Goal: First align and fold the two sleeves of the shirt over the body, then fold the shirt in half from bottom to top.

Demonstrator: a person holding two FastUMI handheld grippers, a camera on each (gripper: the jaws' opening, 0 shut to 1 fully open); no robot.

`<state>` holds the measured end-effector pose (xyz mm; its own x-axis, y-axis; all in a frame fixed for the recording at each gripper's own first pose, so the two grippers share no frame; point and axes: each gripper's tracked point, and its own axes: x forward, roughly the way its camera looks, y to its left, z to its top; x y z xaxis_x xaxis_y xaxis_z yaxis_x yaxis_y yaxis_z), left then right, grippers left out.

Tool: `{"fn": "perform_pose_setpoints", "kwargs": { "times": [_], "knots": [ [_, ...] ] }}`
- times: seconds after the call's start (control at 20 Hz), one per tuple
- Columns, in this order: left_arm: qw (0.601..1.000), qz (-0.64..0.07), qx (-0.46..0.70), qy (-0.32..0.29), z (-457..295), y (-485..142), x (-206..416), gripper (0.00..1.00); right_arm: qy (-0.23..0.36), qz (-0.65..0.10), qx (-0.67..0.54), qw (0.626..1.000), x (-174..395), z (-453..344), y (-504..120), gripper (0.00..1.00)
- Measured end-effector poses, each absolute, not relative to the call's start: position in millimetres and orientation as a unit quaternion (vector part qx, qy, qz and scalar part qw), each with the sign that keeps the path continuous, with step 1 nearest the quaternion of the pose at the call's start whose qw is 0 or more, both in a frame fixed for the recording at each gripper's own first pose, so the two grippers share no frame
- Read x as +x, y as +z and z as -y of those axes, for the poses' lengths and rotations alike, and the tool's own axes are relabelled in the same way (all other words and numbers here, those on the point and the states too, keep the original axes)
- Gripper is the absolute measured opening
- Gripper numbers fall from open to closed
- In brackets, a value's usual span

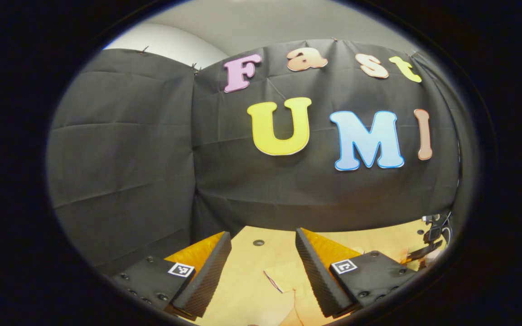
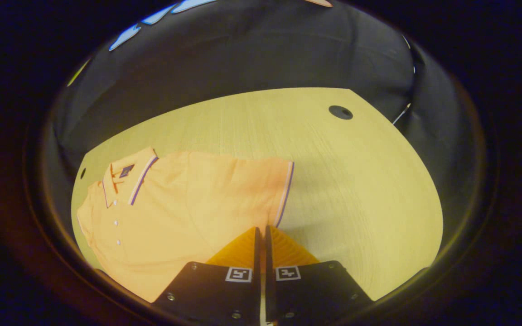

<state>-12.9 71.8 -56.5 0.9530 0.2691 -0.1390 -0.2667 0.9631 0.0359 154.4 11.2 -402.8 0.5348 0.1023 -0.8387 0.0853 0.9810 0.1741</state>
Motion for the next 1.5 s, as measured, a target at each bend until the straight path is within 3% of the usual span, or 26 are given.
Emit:
{"fn": "perform_pose_setpoints", "kwargs": {
  "times": [0.05, 0.6, 0.9, 1.2, 1.5],
  "knots": [
    [0.988, -0.072, 0.007, 0.136, -73, -58, -14, 0.95, 0.008, -0.483, 0.093, 0.871, 158, -12, -409, 0.00],
    [0.987, -0.078, 0.000, 0.141, -92, -61, -38, 0.96, 0.024, -0.436, 0.085, 0.896, 171, -33, -361, 0.00],
    [0.986, -0.076, 0.001, 0.148, -103, -57, -56, 0.97, 0.090, -0.398, 0.075, 0.910, 178, -96, -322, 0.00],
    [0.983, -0.080, -0.001, 0.163, -116, -54, -73, 0.96, 0.165, -0.405, 0.039, 0.898, 160, -170, -320, 0.00],
    [0.980, -0.085, 0.004, 0.180, -135, -52, -91, 0.97, 0.175, -0.427, 0.012, 0.887, 146, -195, -338, 0.00]
  ]
}}
